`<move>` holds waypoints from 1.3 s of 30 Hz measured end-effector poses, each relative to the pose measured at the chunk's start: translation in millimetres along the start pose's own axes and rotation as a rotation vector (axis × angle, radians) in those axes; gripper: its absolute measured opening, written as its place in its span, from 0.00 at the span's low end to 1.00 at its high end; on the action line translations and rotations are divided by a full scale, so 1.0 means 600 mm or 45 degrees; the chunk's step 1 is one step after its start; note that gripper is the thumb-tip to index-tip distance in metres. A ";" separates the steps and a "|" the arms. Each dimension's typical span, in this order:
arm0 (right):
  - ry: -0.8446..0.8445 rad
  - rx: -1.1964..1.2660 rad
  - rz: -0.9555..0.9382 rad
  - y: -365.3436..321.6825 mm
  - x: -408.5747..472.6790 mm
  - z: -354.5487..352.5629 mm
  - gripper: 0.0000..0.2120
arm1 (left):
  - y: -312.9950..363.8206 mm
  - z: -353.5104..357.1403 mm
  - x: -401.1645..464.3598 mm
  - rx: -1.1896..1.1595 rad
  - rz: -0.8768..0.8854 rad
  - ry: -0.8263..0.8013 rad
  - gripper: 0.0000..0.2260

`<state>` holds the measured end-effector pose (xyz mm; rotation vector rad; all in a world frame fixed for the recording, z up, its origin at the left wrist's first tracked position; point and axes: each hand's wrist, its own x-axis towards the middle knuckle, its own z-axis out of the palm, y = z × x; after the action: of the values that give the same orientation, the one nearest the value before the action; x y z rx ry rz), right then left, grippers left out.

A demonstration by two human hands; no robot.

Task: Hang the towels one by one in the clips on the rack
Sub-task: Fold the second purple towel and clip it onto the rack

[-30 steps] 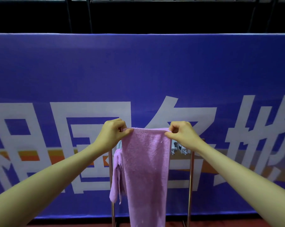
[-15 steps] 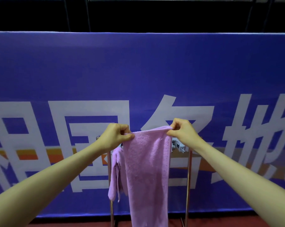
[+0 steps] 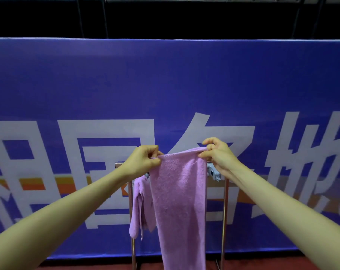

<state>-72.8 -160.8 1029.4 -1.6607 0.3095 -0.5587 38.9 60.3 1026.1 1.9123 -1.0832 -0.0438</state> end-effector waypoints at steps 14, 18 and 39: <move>-0.084 0.013 0.020 -0.027 -0.003 0.012 0.10 | 0.042 -0.010 0.001 0.406 0.176 -0.631 0.24; -0.089 -0.030 -0.048 -0.029 -0.001 0.015 0.10 | 0.040 -0.007 0.018 0.999 0.601 -0.595 0.26; -0.227 -0.008 -0.184 0.001 -0.023 -0.015 0.11 | 0.036 0.041 0.033 0.388 0.515 -0.065 0.10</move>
<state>-89.5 -161.6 1027.2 -1.7345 0.0616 -0.5128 26.4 25.5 1034.5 1.9238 -1.5646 0.3169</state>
